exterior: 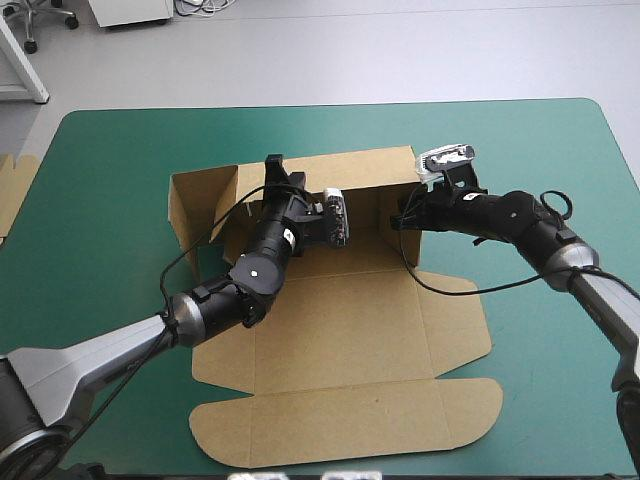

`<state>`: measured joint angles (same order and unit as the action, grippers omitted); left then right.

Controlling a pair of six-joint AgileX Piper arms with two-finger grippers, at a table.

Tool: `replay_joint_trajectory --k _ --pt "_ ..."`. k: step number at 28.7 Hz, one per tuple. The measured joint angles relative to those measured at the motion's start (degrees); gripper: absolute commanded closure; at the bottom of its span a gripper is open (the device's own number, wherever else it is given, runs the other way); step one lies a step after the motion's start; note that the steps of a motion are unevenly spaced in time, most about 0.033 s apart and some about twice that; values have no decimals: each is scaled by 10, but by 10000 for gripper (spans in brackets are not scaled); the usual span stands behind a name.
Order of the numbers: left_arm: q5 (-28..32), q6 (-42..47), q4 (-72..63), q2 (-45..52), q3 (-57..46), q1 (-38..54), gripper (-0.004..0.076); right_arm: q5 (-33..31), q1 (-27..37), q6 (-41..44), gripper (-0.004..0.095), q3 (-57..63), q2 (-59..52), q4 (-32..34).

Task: Fold the box

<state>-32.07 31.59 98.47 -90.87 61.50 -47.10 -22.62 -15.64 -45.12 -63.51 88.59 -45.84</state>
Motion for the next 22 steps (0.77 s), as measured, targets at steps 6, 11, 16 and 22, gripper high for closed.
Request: replay_joint_trajectory --k 6,11,16,22 --pt "0 0 3 0 0 0 734 6 1 -2 923 0 1 8" --pt "2 -3 5 0 2 0 733 7 3 -2 923 0 2 -2" --pt "6 -4 5 2 2 0 634 7 3 8 923 0 2 -4" --pt "18 1 3 19 5 -22 470 -9 2 20 923 0 2 -15"
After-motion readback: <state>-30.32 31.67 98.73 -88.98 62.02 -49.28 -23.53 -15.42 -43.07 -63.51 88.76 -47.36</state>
